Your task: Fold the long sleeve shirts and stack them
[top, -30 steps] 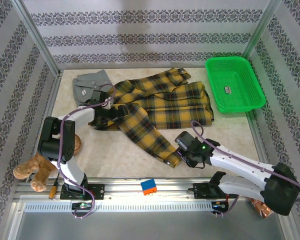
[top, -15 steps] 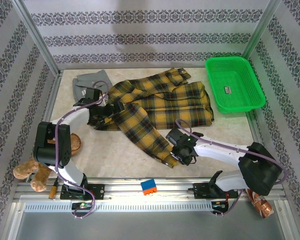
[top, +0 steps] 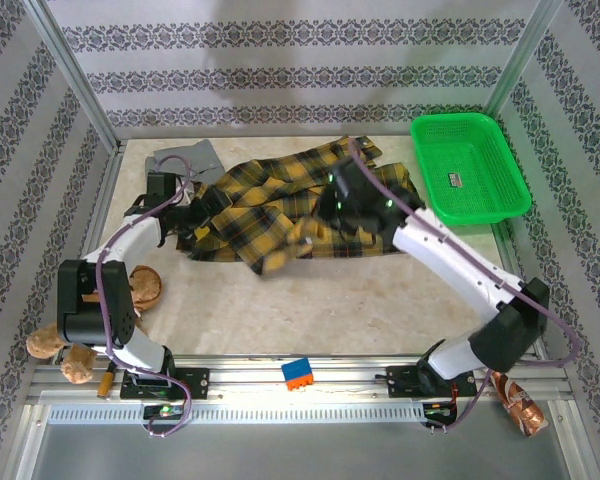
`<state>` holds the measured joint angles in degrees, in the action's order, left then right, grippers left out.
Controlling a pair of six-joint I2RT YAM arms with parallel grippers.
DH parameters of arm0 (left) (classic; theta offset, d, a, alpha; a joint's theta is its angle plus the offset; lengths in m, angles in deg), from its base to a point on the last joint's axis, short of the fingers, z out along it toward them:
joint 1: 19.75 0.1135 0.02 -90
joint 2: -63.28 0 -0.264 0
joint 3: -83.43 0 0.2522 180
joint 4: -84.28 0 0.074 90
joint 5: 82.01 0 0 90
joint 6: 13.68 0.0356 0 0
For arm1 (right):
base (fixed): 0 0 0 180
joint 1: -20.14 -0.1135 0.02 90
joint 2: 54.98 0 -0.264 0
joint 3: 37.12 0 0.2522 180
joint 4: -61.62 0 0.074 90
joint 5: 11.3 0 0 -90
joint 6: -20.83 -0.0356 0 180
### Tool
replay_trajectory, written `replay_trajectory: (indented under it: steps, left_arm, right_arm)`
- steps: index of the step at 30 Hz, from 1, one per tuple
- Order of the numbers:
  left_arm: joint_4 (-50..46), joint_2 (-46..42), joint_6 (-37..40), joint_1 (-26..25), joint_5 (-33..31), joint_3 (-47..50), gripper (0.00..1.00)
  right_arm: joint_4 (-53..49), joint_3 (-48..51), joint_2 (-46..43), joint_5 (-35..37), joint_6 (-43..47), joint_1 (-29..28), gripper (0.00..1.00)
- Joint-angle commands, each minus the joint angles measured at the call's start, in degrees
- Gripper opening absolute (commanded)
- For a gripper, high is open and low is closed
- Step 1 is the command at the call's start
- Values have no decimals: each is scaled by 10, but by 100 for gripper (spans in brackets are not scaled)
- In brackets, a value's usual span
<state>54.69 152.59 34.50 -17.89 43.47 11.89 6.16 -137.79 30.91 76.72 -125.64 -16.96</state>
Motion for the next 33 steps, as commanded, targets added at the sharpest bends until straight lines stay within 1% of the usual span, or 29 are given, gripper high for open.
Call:
replay_trajectory:
  steps: [1, 5, 8, 10, 11, 13, 15, 17, 18, 19, 22, 24, 26, 28, 32, 33]
  left_arm:
    - [13, -20, -20, 18, 4, -20, 100]
    - [10, -27, -22, 32, 0, -38, 100]
    - [2, -39, -21, 48, -12, -52, 100]
    - [-1, -50, -21, 56, -23, -55, 100]
    - [-4, -55, -21, 59, -28, -56, 100]
    - [-11, -67, -17, 62, -42, -50, 100]
    - [-15, -76, -14, 62, -50, -39, 100]
    - [-20, -85, -13, 62, -61, -25, 100]
    - [-22, -92, -11, 62, -68, -17, 100]
    - [-23, -97, -10, 62, -73, -10, 100]
    - [-24, -105, -11, 60, -78, 3, 100]
    - [-24, -108, -14, 51, -84, 10, 100]
    - [-25, -108, -16, 36, -94, 14, 100]
    - [-18, -103, -25, 15, -100, 20, 100]
    - [-5, -87, -42, -27, -114, 22, 100]
    - [0, -84, -49, -36, -117, 23, 100]
  right_arm:
    - [-15, -141, 65, -52, 112, 32, 0]
    - [-30, -367, 185, -118, 158, 64, 0]
    - [-43, -548, 278, -177, 170, 87, 0]
    - [-46, -624, 323, -217, 172, 103, 0]
    - [-52, -634, 332, -224, 173, 109, 0]
    - [-72, -606, 330, -245, 190, 128, 0]
    - [-116, -544, 308, -229, 232, 142, 0]
    - [-122, -434, 261, -207, 260, 159, 0]
    - [-109, -369, 232, -210, 260, 175, 0]
    - [-93, -307, 205, -219, 259, 194, 0]
    - [-76, -178, 153, -256, 286, 241, 0]
    - [-87, -135, 140, -285, 313, 263, 0]
    - [-103, -106, 133, -285, 346, 277, 0]
    - [-122, -86, 129, -244, 366, 292, 0]
    - [-140, -68, 126, -171, 366, 333, 0]
    - [-134, -62, 126, -168, 366, 342, 0]
